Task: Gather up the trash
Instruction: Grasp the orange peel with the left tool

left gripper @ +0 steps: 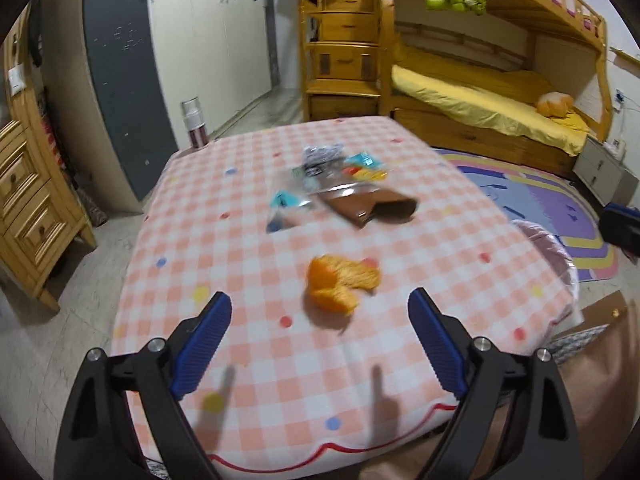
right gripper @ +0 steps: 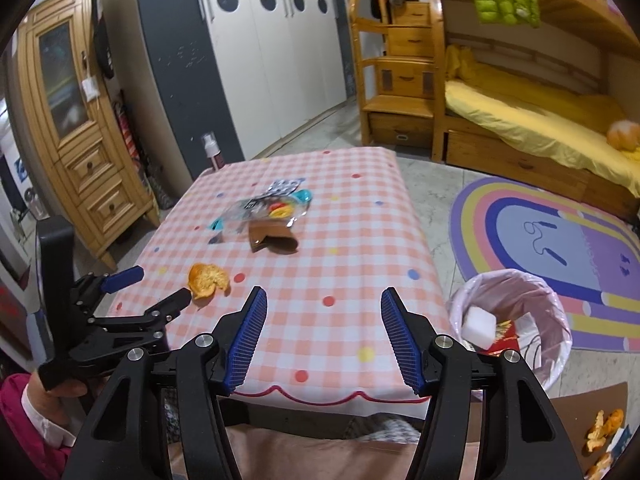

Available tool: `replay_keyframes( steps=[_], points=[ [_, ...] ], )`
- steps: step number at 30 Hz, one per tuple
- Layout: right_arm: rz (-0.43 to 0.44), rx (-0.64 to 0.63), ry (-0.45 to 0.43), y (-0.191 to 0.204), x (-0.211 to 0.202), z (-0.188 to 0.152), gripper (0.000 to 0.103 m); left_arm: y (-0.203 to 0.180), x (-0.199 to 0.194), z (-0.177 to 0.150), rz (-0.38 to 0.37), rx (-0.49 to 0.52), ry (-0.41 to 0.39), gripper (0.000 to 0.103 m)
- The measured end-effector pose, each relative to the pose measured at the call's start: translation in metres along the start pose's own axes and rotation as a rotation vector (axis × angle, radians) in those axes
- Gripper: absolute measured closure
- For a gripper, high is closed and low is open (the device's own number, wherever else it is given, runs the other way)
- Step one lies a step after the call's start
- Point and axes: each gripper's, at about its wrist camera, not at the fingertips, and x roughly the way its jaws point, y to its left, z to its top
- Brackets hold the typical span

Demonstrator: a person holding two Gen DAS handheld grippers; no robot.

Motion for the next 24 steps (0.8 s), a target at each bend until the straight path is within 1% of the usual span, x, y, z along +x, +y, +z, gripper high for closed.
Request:
replay_keyframes(
  steps=[2, 3, 5, 7, 8, 9, 10, 13, 17, 18, 19, 20, 21, 22, 23, 24],
  points=[
    [-0.003, -0.013, 0.002, 0.004, 0.002, 0.0, 0.043, 0.002, 0.008, -0.007, 0.016, 0.005, 0.018, 0.016],
    [-0.001, -0.014, 0.003, 0.005, 0.003, 0.0, 0.043, 0.002, 0.012, -0.009, 0.012, 0.005, 0.028, 0.017],
    [0.007, -0.012, 0.007, 0.007, 0.005, 0.0, 0.043, 0.004, 0.016, -0.012, -0.002, 0.004, 0.037, 0.022],
    [0.004, -0.015, 0.009, 0.008, 0.008, 0.0, 0.043, 0.004, 0.021, -0.012, -0.014, 0.019, 0.043, 0.032],
    [0.007, -0.012, 0.009, 0.007, 0.009, 0.0, 0.043, 0.004, 0.025, -0.012, -0.018, 0.023, 0.048, 0.035],
    [0.013, -0.005, 0.01, 0.006, 0.01, 0.0, 0.044, 0.005, 0.029, -0.012, -0.028, 0.023, 0.059, 0.042],
    [0.016, -0.002, 0.011, 0.006, 0.011, 0.0, 0.044, 0.006, 0.034, -0.012, -0.041, 0.016, 0.069, 0.046],
    [0.016, -0.005, 0.019, 0.005, 0.016, -0.001, 0.045, 0.006, 0.042, -0.01, -0.077, 0.0, 0.081, 0.046],
    [0.015, 0.003, 0.029, 0.0, 0.019, -0.002, 0.045, 0.003, 0.052, -0.005, -0.089, 0.016, 0.085, 0.046],
    [0.013, 0.004, 0.031, -0.001, 0.02, -0.002, 0.046, 0.002, 0.054, -0.004, -0.086, 0.02, 0.085, 0.049],
    [0.011, 0.007, 0.032, -0.002, 0.02, -0.002, 0.046, 0.001, 0.055, -0.003, -0.076, 0.025, 0.082, 0.054],
    [0.01, 0.009, 0.032, -0.003, 0.02, -0.002, 0.046, 0.001, 0.055, -0.002, -0.072, 0.028, 0.081, 0.057],
    [0.01, 0.011, 0.032, -0.003, 0.02, -0.002, 0.046, 0.002, 0.055, -0.001, -0.075, 0.028, 0.081, 0.063],
    [0.009, 0.011, 0.032, -0.004, 0.02, -0.002, 0.046, 0.004, 0.055, -0.001, -0.088, 0.018, 0.083, 0.074],
    [0.009, 0.009, 0.034, -0.004, 0.02, -0.003, 0.046, 0.005, 0.054, 0.0, -0.098, 0.006, 0.083, 0.076],
    [0.008, 0.005, 0.037, -0.003, 0.021, -0.003, 0.046, 0.008, 0.051, 0.0, -0.107, -0.007, 0.08, 0.081]
  ],
)
